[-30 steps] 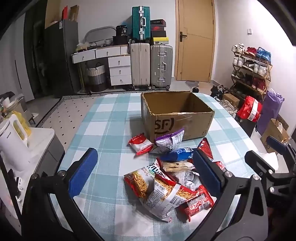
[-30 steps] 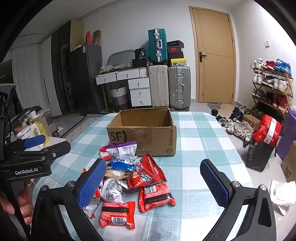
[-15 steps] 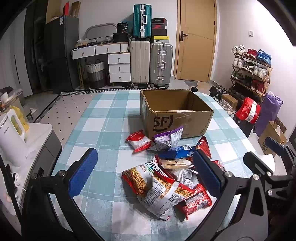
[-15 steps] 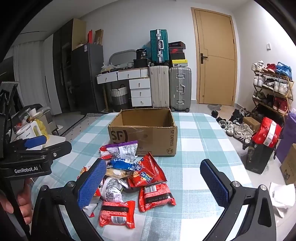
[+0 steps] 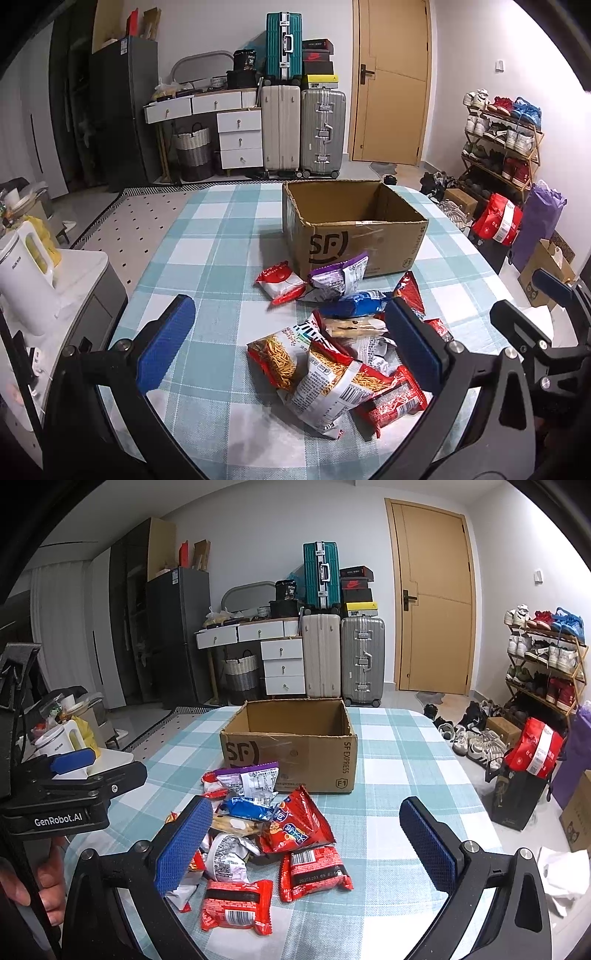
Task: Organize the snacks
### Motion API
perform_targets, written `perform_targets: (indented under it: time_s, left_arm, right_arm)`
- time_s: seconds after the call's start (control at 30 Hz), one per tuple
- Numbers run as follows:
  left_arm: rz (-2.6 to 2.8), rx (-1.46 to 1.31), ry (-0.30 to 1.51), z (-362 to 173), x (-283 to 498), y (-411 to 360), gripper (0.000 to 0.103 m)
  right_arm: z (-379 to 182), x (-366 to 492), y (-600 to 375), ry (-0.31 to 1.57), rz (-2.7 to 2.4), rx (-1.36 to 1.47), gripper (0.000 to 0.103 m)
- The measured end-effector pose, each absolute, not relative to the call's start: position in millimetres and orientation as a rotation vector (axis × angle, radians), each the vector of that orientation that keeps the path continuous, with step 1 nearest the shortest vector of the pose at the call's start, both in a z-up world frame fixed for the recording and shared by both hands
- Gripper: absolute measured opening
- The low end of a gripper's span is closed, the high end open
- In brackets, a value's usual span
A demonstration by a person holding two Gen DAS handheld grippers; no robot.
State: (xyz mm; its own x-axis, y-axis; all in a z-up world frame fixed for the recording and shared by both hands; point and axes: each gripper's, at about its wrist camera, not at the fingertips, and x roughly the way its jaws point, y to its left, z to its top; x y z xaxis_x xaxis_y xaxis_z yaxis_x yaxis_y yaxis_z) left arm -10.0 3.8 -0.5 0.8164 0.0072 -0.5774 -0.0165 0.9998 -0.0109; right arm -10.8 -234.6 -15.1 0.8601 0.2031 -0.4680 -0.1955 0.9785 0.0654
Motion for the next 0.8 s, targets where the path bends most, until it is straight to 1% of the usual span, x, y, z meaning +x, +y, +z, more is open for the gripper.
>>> perform_targets:
  time_s: [0.8]
  left_arm:
    - [0.011,-0.013,0.619,-5.2,-12.0,1.0,0.102]
  right_arm:
    - [-14.9,-11.1,-232.5,0.488,0.214,0.012,0.103]
